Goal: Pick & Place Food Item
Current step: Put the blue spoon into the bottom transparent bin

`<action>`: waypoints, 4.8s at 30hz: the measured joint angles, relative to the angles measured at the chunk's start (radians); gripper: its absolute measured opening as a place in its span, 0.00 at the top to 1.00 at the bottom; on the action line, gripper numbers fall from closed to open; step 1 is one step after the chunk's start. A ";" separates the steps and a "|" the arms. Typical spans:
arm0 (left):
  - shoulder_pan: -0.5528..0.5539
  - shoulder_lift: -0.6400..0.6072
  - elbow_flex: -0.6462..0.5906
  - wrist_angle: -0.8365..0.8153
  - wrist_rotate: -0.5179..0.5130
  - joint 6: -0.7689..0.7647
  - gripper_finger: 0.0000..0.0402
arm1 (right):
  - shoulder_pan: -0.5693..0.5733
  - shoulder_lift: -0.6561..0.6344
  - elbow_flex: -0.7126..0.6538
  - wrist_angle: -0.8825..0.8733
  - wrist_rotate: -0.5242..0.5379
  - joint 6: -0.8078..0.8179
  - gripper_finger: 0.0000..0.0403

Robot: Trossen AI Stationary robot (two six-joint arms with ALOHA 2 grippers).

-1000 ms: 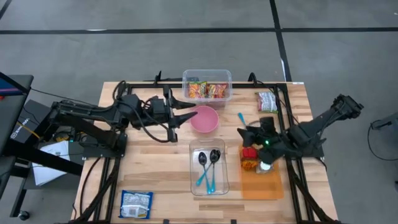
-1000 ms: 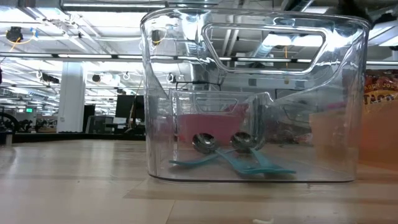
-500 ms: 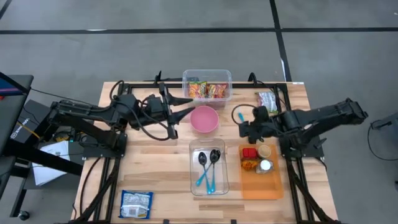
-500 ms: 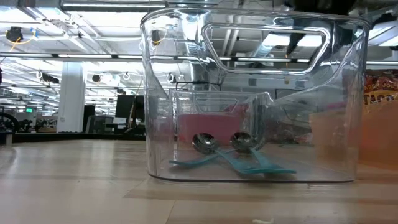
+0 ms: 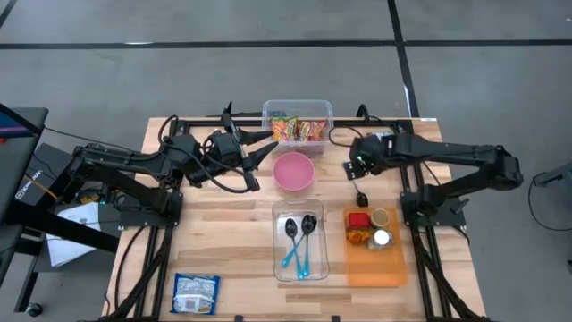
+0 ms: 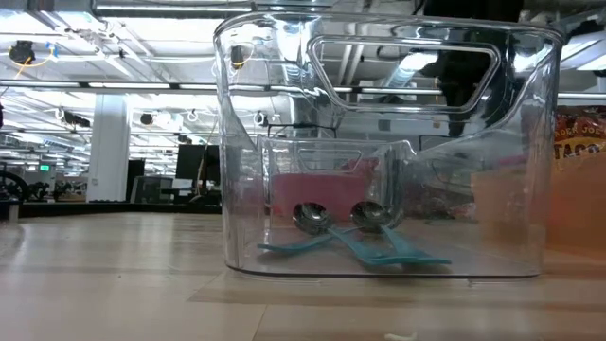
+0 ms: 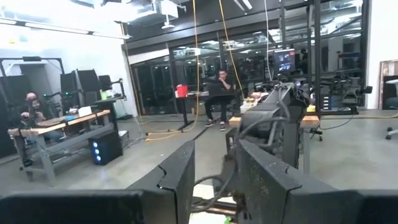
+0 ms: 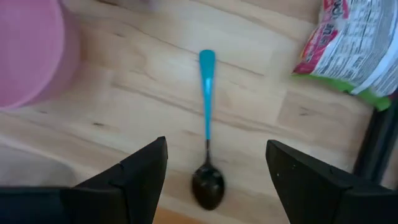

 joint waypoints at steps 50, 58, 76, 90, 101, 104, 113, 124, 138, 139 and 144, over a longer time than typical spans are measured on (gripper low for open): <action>0.033 0.001 0.000 -0.116 0.003 -0.166 0.72 | -0.023 0.214 -0.422 0.488 -0.235 -0.064 0.37; 0.033 0.001 0.000 -0.116 0.003 -0.167 0.72 | -0.005 0.185 -0.427 0.467 -0.203 -0.041 0.60; 0.033 0.001 0.000 -0.116 0.003 -0.168 0.72 | 0.011 0.162 -0.430 0.479 -0.205 -0.031 0.97; 0.033 0.001 0.000 -0.115 0.003 -0.169 0.72 | 0.124 0.044 -0.428 0.498 -0.091 0.057 0.98; 0.033 0.001 0.001 -0.115 0.003 -0.169 0.72 | 0.153 -0.294 -0.428 0.543 0.072 0.101 0.98; 0.033 0.009 0.002 -0.112 0.002 -0.162 0.72 | 0.179 -0.374 -0.426 0.615 0.109 0.097 0.98; 0.024 0.116 0.002 -0.109 0.004 -0.253 0.68 | 0.282 -0.480 -0.426 0.928 0.290 0.014 0.98; -0.041 0.370 0.001 0.075 -0.110 -0.172 0.38 | 0.330 -0.402 -0.427 1.282 0.386 -0.117 0.99; 0.065 0.412 0.001 0.182 0.073 -1.735 0.41 | 0.340 -0.346 -0.426 1.581 0.413 -0.486 0.99; 0.066 0.412 0.001 0.181 0.080 -1.825 0.42 | 0.343 -0.346 -0.426 1.586 0.413 -0.508 0.99; 0.065 0.412 0.001 0.182 0.082 -2.101 0.49 | 0.362 -0.323 -0.426 1.591 0.411 -0.630 0.99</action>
